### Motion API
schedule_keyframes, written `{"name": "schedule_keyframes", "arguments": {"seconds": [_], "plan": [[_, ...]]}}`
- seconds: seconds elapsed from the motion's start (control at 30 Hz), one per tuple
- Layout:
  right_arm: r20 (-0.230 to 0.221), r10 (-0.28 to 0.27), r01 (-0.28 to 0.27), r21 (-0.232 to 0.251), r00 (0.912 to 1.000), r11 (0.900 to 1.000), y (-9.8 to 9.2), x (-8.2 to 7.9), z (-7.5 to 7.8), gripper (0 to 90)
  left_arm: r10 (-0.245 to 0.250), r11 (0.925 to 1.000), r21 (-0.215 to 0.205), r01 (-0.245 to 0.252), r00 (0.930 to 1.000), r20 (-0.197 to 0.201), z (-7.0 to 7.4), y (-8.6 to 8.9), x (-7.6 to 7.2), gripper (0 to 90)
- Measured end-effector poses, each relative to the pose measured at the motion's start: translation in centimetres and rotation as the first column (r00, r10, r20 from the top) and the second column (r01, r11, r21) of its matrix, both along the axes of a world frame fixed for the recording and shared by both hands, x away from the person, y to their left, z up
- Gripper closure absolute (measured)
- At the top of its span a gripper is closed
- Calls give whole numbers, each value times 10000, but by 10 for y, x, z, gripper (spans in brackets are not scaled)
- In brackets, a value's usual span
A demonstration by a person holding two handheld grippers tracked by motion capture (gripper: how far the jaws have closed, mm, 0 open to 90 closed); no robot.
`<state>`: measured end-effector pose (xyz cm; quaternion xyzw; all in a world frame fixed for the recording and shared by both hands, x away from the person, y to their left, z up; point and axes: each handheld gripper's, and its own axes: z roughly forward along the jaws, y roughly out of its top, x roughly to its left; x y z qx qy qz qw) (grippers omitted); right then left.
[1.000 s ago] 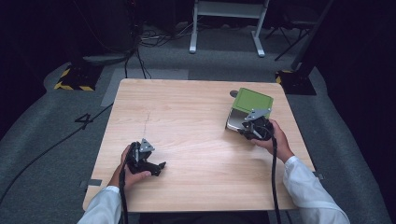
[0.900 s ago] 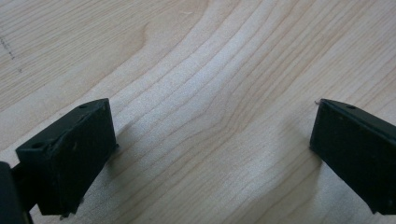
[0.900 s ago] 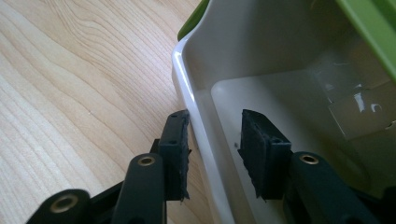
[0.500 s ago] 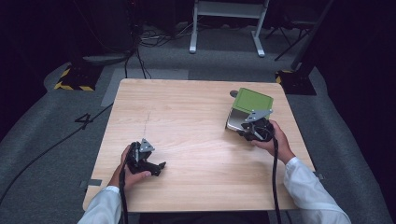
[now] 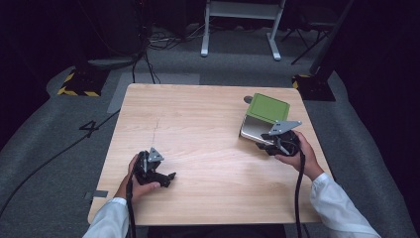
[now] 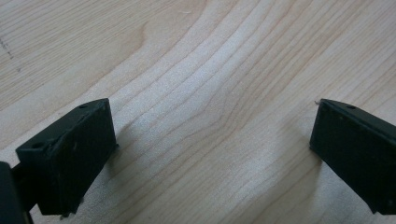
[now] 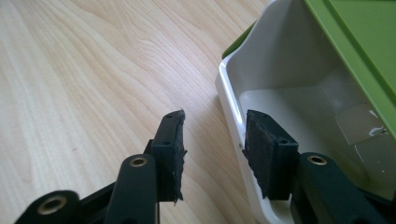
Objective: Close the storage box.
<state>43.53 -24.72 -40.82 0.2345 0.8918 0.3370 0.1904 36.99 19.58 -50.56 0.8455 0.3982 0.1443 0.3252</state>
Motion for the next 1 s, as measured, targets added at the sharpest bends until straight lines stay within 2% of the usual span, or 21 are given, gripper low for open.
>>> {"name": "schedule_keyframes", "arguments": {"seconds": [0.37, 0.6, 1.0], "plan": [[230, -122, 125, -149, 9997, 9998, -18, -15, 4, 504, 6, 10000, -12, -6, 10000, -3, 0, 0, 0, 4], [216, -100, 104, -152, 9997, 9998, -33, -26, 3, 428, -9, 10000, 13, 9, 10000, 5, 0, 0, 0, 5], [236, -323, 328, -228, 9992, 9992, -56, -39, -2, 368, -4, 10000, 3, 4, 10000, -3, 0, 0, 0, 4]]}}
